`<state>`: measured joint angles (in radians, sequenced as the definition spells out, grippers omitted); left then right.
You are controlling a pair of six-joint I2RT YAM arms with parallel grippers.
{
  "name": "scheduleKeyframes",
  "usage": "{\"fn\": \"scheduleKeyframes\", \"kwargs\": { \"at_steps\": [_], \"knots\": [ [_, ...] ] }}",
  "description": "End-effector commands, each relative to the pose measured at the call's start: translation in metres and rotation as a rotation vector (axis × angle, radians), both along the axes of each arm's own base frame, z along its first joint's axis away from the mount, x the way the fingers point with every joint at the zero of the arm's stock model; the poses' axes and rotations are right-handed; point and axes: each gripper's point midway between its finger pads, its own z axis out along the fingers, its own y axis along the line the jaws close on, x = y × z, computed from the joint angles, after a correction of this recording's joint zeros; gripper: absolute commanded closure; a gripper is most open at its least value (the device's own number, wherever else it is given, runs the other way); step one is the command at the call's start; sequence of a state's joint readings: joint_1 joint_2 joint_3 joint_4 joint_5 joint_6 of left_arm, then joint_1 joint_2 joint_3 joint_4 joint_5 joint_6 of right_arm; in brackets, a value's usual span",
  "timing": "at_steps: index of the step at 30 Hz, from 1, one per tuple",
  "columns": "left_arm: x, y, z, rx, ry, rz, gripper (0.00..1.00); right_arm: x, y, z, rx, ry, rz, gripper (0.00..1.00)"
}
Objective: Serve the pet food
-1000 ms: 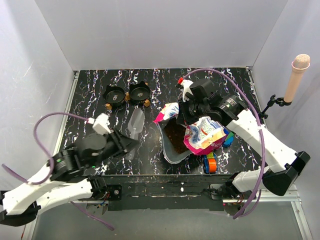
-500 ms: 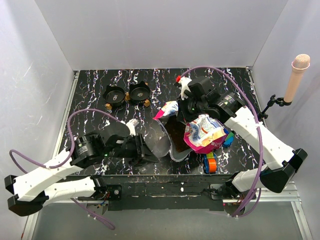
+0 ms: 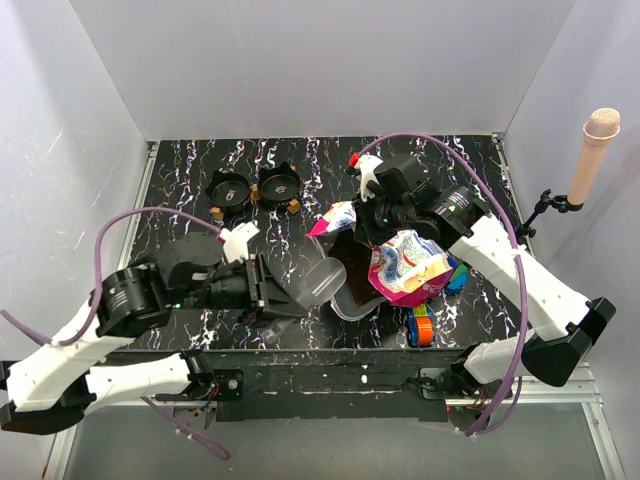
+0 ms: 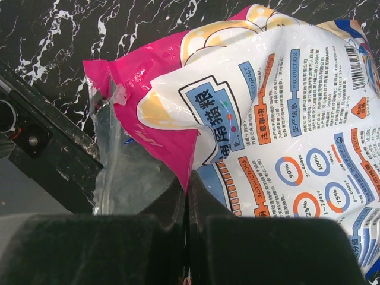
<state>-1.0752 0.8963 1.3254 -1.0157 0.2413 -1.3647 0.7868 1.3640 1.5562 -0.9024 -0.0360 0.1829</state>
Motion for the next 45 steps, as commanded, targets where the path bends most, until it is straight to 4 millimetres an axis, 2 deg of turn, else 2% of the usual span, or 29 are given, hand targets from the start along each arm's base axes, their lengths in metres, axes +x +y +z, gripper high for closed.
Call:
{"fn": "scheduleKeyframes", "kwargs": {
  "at_steps": [1, 5, 7, 9, 11, 12, 14, 17, 20, 28, 31, 35, 37, 39, 42, 43, 45],
  "knots": [
    [-0.004, -0.004, 0.001, -0.038, 0.047, -0.004, 1.00, 0.013, 0.007, 0.039, 0.093, -0.134, -0.009, 0.99],
    [0.005, -0.023, -0.015, 0.001, 0.085, -0.003, 1.00, 0.008, 0.009, 0.045, 0.107, -0.137, 0.003, 0.99],
    [0.014, -0.043, -0.019, -0.046, 0.096, -0.020, 1.00, 0.004, 0.011, 0.045, 0.110, -0.139, 0.015, 0.99],
    [0.029, -0.055, -0.037, -0.039, 0.181, -0.047, 1.00, 0.001, 0.012, 0.044, 0.106, -0.139, 0.024, 0.99],
    [0.051, -0.046, -0.061, 0.052, 0.252, 0.000, 1.00, -0.001, 0.012, 0.043, 0.111, -0.138, 0.026, 0.99],
    [0.065, -0.040, -0.066, 0.078, 0.254, 0.031, 1.00, -0.002, 0.013, 0.045, 0.117, -0.140, 0.029, 0.99],
    [0.090, -0.033, -0.070, 0.080, 0.261, 0.088, 1.00, -0.002, 0.014, 0.045, 0.120, -0.141, 0.030, 0.99],
    [0.111, -0.034, -0.072, 0.063, 0.340, 0.173, 1.00, -0.003, 0.015, 0.047, 0.123, -0.143, 0.034, 0.99],
    [0.118, -0.048, -0.071, 0.035, 0.408, 0.165, 1.00, -0.001, 0.019, 0.052, 0.137, -0.147, 0.033, 0.99],
    [0.122, -0.057, -0.079, 0.089, 0.477, 0.151, 1.00, 0.002, 0.026, 0.055, 0.146, -0.142, 0.042, 0.99],
    [0.124, -0.063, -0.096, 0.090, 0.497, 0.156, 1.00, 0.001, 0.026, 0.054, 0.145, -0.139, 0.043, 0.99],
    [0.146, -0.066, -0.119, 0.083, 0.395, 0.228, 1.00, -0.002, 0.027, 0.053, 0.158, -0.122, 0.043, 0.99],
    [0.161, -0.068, -0.144, 0.093, 0.313, 0.243, 1.00, -0.003, 0.030, 0.052, 0.171, -0.113, 0.048, 0.99],
    [0.168, -0.068, -0.180, 0.126, 0.276, 0.243, 1.00, -0.004, 0.030, 0.050, 0.172, -0.110, 0.048, 0.99],
    [0.177, -0.068, -0.210, 0.102, 0.136, 0.222, 1.00, -0.005, 0.028, 0.048, 0.168, -0.107, 0.047, 0.99],
    [0.181, -0.065, -0.213, 0.050, 0.117, 0.228, 1.00, -0.005, 0.027, 0.047, 0.164, -0.108, 0.045, 0.99],
    [0.194, -0.065, -0.192, -0.087, -0.009, 0.245, 1.00, -0.006, 0.024, 0.046, 0.159, -0.110, 0.039, 0.99]
  ]
}}
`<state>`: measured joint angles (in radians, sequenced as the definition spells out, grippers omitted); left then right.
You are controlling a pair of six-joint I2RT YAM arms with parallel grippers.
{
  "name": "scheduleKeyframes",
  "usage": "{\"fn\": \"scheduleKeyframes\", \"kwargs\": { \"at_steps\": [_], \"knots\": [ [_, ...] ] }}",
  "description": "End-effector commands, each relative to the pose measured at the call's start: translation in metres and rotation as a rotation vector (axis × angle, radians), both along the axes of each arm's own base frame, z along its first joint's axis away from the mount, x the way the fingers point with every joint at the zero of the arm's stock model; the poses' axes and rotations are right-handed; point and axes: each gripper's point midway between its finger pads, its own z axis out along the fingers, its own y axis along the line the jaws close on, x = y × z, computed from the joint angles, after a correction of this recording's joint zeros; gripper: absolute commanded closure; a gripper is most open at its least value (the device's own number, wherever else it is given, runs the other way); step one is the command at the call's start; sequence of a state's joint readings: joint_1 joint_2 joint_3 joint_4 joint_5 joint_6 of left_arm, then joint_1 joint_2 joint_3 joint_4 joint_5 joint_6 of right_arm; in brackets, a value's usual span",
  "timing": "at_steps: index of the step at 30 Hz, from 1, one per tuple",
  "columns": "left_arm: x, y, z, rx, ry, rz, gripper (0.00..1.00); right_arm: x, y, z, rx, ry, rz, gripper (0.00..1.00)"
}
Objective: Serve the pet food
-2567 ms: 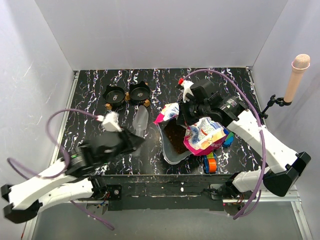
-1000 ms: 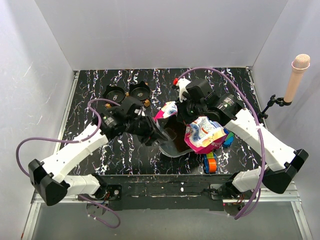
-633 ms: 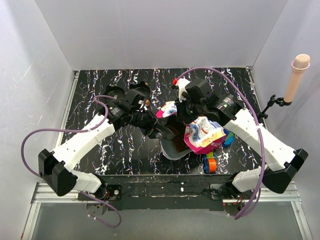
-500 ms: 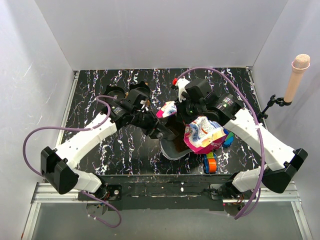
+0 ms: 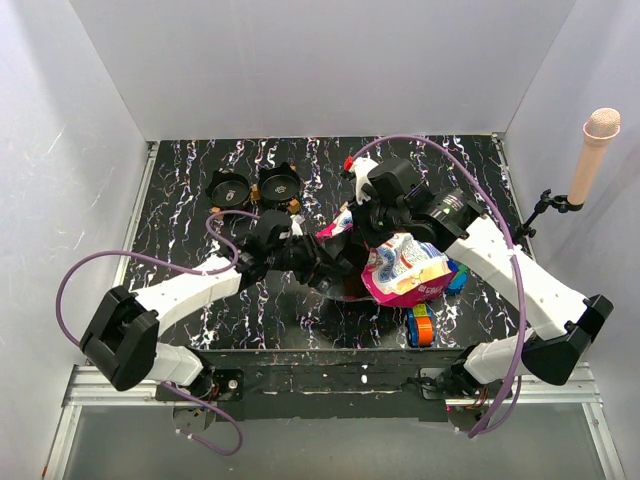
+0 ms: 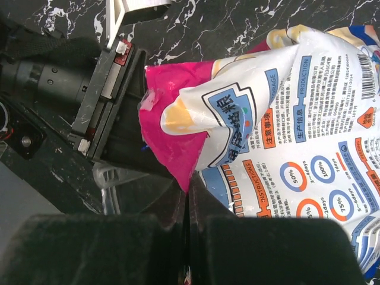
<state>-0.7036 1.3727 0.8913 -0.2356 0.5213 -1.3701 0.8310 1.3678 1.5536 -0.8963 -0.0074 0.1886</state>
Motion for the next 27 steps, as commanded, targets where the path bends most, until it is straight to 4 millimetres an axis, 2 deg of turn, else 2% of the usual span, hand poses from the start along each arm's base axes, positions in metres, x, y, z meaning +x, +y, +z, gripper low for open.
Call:
{"fn": "scheduleKeyframes", "kwargs": {
  "at_steps": [1, 4, 7, 9, 14, 17, 20, 24, 27],
  "knots": [
    [0.038, 0.011, -0.017, -0.051, -0.283, 0.092, 1.00, 0.001, 0.015, 0.048, 0.172, -0.100, 0.019, 0.99],
    [0.028, 0.005, -0.019, -0.038, -0.345, -0.048, 1.00, 0.001, 0.014, 0.048, 0.172, -0.104, 0.015, 0.99],
    [0.015, -0.001, -0.015, -0.126, -0.367, -0.130, 1.00, 0.005, 0.011, 0.043, 0.154, -0.112, 0.001, 0.99],
    [0.012, 0.004, -0.010, -0.121, -0.387, -0.136, 1.00, 0.006, 0.009, 0.042, 0.141, -0.118, -0.004, 0.99],
    [-0.002, 0.016, 0.021, -0.177, -0.401, -0.123, 1.00, 0.018, -0.002, 0.039, 0.097, -0.148, -0.065, 0.99],
    [-0.010, 0.024, 0.036, -0.247, -0.395, -0.123, 1.00, 0.019, -0.002, 0.040, 0.095, -0.158, -0.060, 0.99],
    [-0.019, 0.023, 0.036, -0.337, -0.346, -0.156, 1.00, 0.020, 0.001, 0.045, 0.103, -0.164, -0.049, 0.99],
    [-0.023, 0.025, 0.042, -0.431, -0.403, -0.140, 1.00, 0.023, -0.001, 0.051, 0.117, -0.172, -0.063, 0.99],
    [-0.028, 0.027, 0.039, -0.458, -0.384, -0.149, 1.00, 0.027, 0.000, 0.053, 0.147, -0.158, -0.080, 0.99]
  ]
}}
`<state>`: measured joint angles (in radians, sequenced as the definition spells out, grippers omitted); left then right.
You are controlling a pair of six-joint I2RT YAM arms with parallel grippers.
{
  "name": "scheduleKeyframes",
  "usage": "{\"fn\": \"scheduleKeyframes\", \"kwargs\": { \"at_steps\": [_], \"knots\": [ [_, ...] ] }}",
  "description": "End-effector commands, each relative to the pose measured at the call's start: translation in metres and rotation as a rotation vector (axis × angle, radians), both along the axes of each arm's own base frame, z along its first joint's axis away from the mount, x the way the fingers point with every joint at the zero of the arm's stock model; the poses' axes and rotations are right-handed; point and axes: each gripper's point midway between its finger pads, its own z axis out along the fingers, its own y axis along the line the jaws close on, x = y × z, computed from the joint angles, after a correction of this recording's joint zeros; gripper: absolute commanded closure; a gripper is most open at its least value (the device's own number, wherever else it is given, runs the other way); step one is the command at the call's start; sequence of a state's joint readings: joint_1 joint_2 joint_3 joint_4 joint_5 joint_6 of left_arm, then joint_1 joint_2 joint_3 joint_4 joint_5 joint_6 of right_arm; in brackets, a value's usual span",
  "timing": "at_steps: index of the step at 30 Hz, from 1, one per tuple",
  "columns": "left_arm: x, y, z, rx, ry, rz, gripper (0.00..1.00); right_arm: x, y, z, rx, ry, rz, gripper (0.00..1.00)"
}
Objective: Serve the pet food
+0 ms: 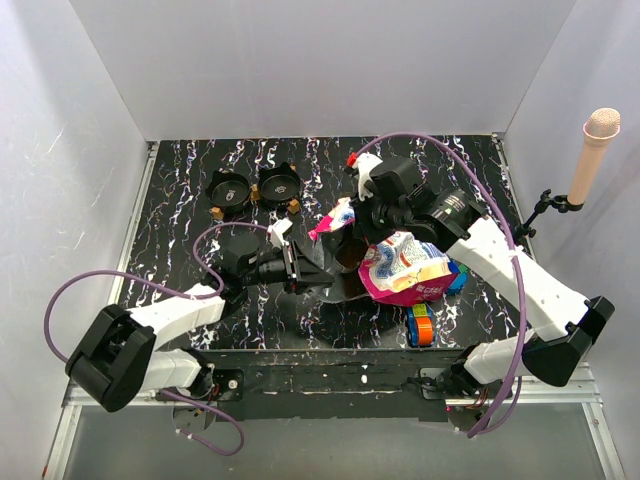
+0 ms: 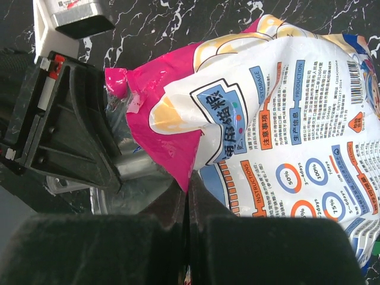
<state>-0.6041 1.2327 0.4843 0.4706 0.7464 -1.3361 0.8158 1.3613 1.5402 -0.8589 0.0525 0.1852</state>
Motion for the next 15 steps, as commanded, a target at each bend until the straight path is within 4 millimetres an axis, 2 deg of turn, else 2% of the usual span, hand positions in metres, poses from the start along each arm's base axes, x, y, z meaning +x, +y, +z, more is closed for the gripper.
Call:
{"fn": "scheduleKeyframes", "kwargs": {
  "at_steps": [1, 3, 4, 6, 8, 10, 15],
  "knots": [
    [-0.011, 0.002, 0.033, -0.142, -0.068, -0.033, 1.00, 0.013, 0.006, 0.051, 0.156, -0.103, -0.026, 0.99],
    [-0.014, 0.011, 0.049, -0.164, -0.087, 0.013, 1.00, 0.015, 0.004, 0.053, 0.163, -0.100, -0.039, 0.99],
    [-0.010, 0.013, 0.053, -0.139, -0.117, 0.037, 1.00, 0.015, 0.003, 0.054, 0.164, -0.103, -0.043, 0.99],
    [-0.004, 0.011, 0.051, -0.103, -0.151, 0.019, 1.00, 0.018, 0.000, 0.055, 0.168, -0.109, -0.052, 0.99],
    [0.004, 0.006, 0.051, -0.162, -0.106, -0.007, 1.00, 0.022, -0.006, 0.059, 0.178, -0.112, -0.068, 0.99],
    [0.004, 0.007, 0.063, -0.236, -0.120, -0.008, 1.00, 0.024, -0.009, 0.063, 0.194, -0.109, -0.084, 0.99],
    [0.001, 0.010, 0.064, -0.187, -0.143, -0.012, 1.00, 0.024, -0.011, 0.072, 0.219, -0.119, -0.096, 0.99]
  ]
}}
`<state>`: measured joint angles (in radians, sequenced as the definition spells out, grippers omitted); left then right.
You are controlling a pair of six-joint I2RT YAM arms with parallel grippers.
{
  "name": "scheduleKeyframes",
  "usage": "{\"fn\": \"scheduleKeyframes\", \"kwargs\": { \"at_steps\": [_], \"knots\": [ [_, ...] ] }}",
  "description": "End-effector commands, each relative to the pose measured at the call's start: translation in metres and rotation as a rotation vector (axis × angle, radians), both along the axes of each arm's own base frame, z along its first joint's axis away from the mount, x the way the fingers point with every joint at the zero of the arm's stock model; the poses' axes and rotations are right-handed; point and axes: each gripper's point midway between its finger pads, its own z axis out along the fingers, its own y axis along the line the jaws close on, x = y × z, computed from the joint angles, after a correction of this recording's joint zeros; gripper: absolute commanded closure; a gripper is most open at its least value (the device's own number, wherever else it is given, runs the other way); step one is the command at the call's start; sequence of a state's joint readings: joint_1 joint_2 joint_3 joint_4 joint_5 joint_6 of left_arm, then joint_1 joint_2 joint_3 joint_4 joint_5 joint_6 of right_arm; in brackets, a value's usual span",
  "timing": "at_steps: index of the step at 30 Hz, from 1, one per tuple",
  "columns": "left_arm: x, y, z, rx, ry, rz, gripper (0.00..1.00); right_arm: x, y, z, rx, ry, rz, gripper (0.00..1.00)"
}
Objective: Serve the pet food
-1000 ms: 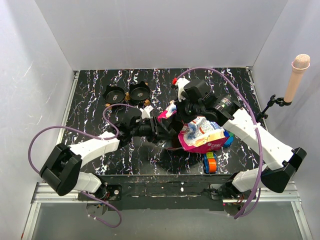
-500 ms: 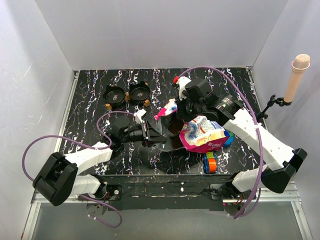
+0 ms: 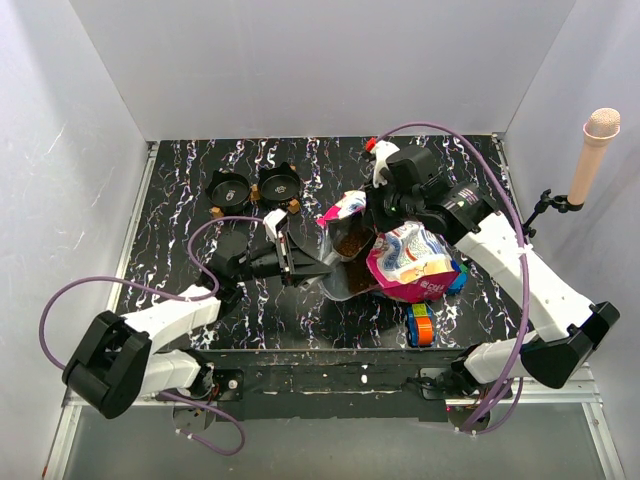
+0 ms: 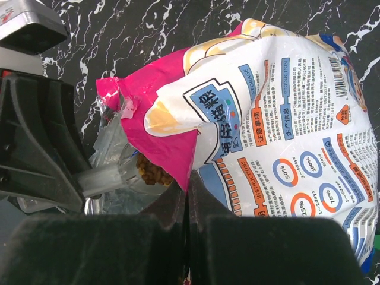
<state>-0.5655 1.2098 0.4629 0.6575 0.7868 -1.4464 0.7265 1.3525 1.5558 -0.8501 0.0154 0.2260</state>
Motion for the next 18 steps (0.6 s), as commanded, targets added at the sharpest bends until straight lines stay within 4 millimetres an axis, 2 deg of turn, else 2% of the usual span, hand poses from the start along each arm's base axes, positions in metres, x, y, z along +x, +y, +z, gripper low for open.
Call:
{"fn": "scheduleKeyframes", "kwargs": {
  "at_steps": [1, 4, 8, 10, 11, 13, 16, 18],
  "knots": [
    [-0.004, 0.003, 0.032, -0.083, -0.100, -0.023, 1.00, 0.006, 0.003, 0.062, 0.152, -0.144, -0.014, 0.99],
    [-0.011, 0.008, 0.037, -0.114, -0.079, -0.016, 1.00, 0.006, -0.001, 0.064, 0.147, -0.151, -0.024, 0.99],
    [-0.022, 0.014, 0.033, -0.048, -0.066, -0.027, 1.00, 0.006, -0.007, 0.066, 0.135, -0.169, -0.032, 0.99],
    [-0.025, 0.014, 0.020, 0.021, -0.005, -0.043, 1.00, 0.004, -0.006, 0.066, 0.139, -0.165, -0.026, 0.99],
    [-0.023, 0.016, 0.007, 0.092, 0.052, -0.027, 1.00, 0.003, -0.005, 0.065, 0.140, -0.158, -0.021, 0.99],
    [-0.022, 0.021, -0.004, 0.223, 0.138, 0.005, 1.00, 0.000, -0.004, 0.065, 0.142, -0.152, -0.007, 0.99],
    [-0.023, 0.022, 0.001, 0.267, 0.257, 0.017, 1.00, -0.003, 0.001, 0.061, 0.138, -0.147, 0.009, 0.99],
    [-0.017, 0.017, 0.018, 0.245, 0.330, 0.017, 1.00, -0.005, 0.005, 0.061, 0.139, -0.146, 0.023, 0.99]
  ]
}}
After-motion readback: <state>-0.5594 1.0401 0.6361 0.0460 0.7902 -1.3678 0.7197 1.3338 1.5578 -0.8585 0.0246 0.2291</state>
